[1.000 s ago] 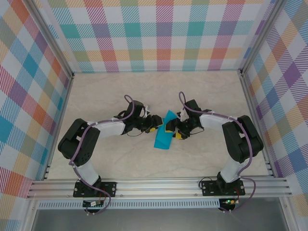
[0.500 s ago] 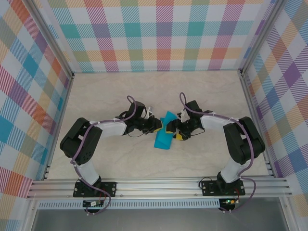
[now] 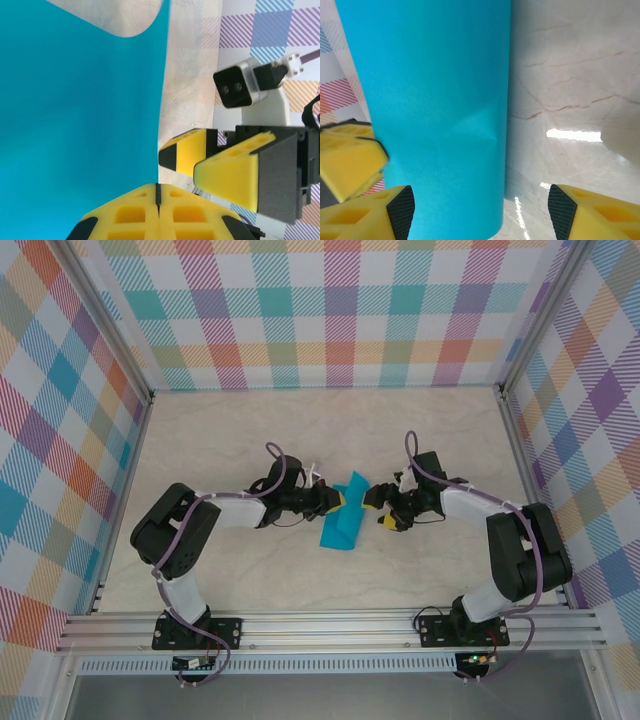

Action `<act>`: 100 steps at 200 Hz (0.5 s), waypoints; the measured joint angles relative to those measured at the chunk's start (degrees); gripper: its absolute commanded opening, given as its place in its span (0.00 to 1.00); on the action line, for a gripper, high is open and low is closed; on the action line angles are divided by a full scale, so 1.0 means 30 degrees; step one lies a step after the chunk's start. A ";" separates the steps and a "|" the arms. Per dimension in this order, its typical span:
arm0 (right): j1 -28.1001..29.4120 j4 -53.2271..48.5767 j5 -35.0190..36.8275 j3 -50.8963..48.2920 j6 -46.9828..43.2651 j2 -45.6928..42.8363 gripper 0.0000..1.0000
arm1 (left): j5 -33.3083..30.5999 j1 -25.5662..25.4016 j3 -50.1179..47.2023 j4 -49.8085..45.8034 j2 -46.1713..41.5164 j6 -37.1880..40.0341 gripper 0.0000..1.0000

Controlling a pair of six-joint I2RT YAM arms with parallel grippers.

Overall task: Fold a paper plane with a square sheet of paper (pick it up from the middle)
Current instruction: First fold in half a square sheet of paper at the center of the table.

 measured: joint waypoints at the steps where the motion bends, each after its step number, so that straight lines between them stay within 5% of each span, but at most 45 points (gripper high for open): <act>1: -0.0015 0.0036 0.0000 -0.0007 0.0029 0.0000 0.73 | 0.0000 -0.0015 0.0000 0.0015 0.0015 0.0007 0.01; 56: -0.0007 0.1406 -0.0532 -0.0772 0.1115 0.0073 0.72 | -0.0291 -0.0809 -0.0022 0.0226 0.0299 0.0117 0.00; 100: -0.0007 0.1931 -0.0845 -0.0772 0.1355 0.0131 0.71 | -0.1763 -0.0809 0.0073 -0.2477 -0.0517 0.1479 0.00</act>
